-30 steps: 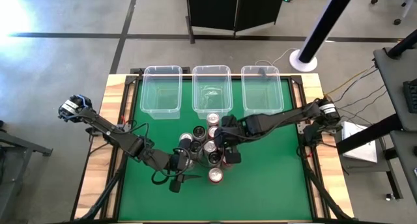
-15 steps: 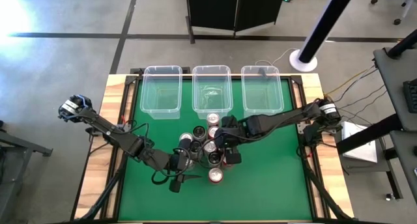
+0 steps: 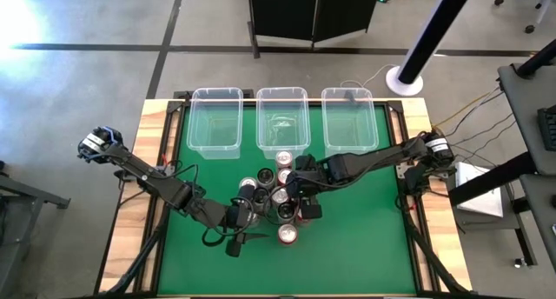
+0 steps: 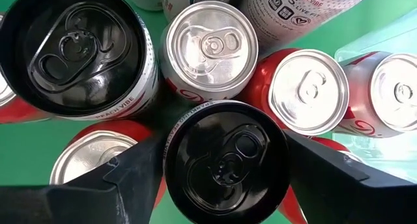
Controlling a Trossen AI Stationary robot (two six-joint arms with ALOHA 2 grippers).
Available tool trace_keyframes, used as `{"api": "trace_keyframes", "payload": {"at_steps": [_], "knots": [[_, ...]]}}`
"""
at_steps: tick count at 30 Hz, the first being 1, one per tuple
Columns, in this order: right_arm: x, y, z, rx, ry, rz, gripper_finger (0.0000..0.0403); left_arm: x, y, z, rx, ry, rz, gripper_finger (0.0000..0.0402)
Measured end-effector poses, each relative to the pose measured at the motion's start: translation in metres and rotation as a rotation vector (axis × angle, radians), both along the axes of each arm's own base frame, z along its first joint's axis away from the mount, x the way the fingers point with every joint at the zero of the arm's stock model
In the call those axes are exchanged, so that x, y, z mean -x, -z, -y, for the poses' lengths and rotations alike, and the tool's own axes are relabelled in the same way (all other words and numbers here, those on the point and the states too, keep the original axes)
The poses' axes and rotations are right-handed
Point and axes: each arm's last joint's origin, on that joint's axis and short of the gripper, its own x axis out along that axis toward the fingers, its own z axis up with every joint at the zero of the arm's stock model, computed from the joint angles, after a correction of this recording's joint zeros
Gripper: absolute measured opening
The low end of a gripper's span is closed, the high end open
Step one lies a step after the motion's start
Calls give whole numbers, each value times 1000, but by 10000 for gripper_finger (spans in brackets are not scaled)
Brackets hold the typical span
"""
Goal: Sort soda cans
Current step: Put the top right white soda can into the top right transparent bin
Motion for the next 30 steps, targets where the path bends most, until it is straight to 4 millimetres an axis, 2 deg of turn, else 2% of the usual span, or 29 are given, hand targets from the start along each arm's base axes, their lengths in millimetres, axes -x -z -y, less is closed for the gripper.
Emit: {"api": "trace_keyframes", "payload": {"at_steps": [8,18,25,30], "knots": [[1,2,0,5,6,-13,306,0,0,0,0,0,0,221],[0,-1,0,8,2,-5,257,0,0,0,0,0,0,221],[10,-32,1,2,3,33,268,0,0,0,0,0,-1,221],[22,-53,3,-17,24,78,259,0,0,0,0,0,-1,221]]}}
